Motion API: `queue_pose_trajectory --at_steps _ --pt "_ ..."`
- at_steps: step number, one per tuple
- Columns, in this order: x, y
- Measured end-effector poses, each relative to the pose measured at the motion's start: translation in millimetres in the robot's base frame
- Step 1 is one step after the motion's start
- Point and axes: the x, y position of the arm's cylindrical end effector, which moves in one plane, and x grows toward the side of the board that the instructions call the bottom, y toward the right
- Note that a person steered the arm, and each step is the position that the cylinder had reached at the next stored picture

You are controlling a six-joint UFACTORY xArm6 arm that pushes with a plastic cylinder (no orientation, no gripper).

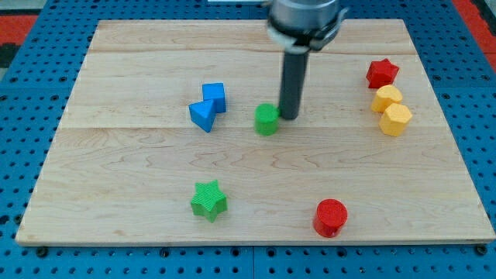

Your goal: Move the yellow hexagon closer to the blue cube

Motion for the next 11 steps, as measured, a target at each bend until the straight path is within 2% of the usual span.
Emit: queue_pose_trajectory --at_steps 1,2,3,4,5,6,7,8,11 --pt "25.5 -25.2" --pt "-3.1 -28.8" --pt "-0.9 -76.8" --pt "59.4 -84.9" --pt "78.9 -92.2" --pt "47.1 -37.0" --pt "47.0 97.0" --pt "28.6 198.9" --pt "-21.6 178.6"
